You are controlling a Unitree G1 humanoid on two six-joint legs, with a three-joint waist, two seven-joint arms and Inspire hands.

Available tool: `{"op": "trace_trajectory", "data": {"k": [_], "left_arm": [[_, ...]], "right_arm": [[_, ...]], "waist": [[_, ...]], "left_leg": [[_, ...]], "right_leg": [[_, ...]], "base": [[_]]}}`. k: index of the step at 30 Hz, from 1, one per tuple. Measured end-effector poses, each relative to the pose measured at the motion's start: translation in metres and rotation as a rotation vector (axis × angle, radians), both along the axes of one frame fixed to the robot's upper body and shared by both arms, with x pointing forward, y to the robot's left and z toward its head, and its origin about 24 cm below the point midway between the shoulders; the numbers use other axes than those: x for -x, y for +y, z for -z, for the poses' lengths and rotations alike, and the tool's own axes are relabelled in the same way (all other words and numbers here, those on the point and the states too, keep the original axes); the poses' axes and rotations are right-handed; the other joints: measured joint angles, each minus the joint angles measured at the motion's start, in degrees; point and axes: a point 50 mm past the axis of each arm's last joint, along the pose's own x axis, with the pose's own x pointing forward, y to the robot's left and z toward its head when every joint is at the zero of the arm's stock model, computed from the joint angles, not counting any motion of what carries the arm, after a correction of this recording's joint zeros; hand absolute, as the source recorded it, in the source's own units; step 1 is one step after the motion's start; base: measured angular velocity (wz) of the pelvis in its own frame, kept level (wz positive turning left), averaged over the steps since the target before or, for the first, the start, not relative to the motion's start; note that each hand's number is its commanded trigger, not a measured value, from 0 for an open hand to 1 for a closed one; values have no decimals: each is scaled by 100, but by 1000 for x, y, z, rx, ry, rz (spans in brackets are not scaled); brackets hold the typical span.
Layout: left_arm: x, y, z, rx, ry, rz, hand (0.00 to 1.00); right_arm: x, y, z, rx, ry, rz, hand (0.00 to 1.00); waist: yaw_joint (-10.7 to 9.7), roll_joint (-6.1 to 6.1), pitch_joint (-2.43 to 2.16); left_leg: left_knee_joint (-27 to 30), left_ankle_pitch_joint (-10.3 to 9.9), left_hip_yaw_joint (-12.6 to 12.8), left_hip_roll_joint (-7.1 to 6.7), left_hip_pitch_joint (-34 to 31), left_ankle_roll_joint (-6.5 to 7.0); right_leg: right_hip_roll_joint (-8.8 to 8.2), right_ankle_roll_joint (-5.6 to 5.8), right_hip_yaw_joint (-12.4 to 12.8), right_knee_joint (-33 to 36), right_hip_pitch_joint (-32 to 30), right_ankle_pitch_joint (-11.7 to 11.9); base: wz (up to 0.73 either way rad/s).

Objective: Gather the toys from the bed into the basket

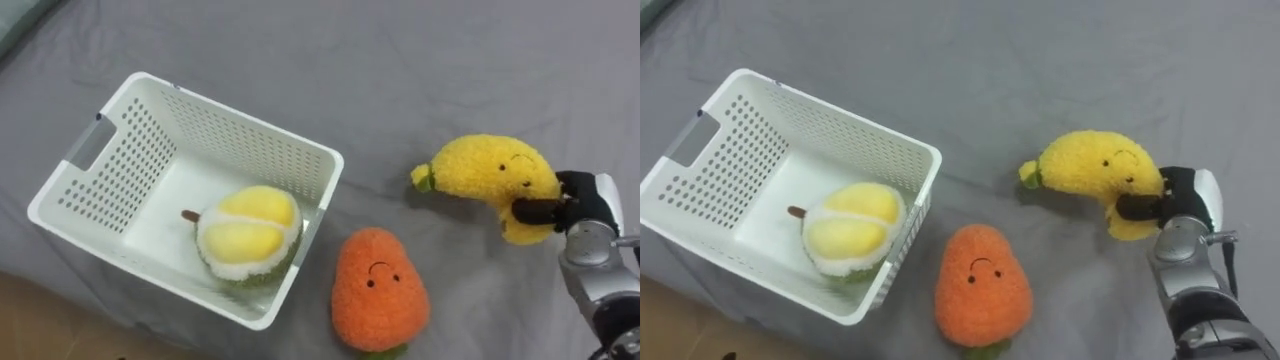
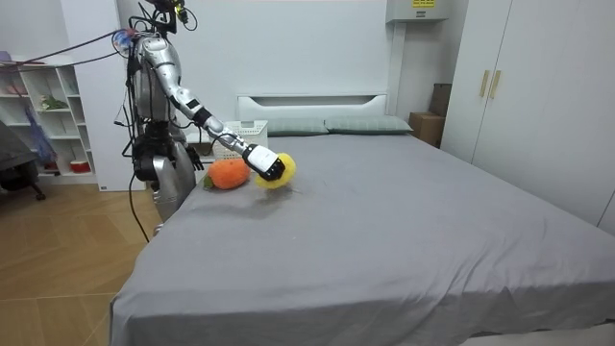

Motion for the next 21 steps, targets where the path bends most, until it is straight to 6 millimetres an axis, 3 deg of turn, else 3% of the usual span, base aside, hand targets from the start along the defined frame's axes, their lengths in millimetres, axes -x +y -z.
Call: {"op": "trace_trajectory", "data": {"k": [9, 14, 21], "left_arm": [[18, 1, 3, -5, 33, -14, 0], [26, 3, 4, -9, 55, -28, 0], [21, 3, 1, -12, 31, -52, 0]], "right_arm": [[8, 32, -4, -7, -82, -179, 100], [12, 56, -12, -21, -143, -274, 100], [7, 79, -44, -51, -282, -387, 100]], "waist": [[-124, -55, -57], [-148, -44, -61], [-174, 2, -53]], "left_leg": [[-236, 8, 92, 15, 647, -6], [-314, 6, 211, 27, 891, -4], [-369, 5, 233, 28, 1119, -3]], "right_leg": [[19, 3, 132, -14, 525, -1], [28, 5, 259, -18, 674, -2], [31, 10, 299, -25, 871, -5]], "base": [[-6], [-13], [-2]]}}
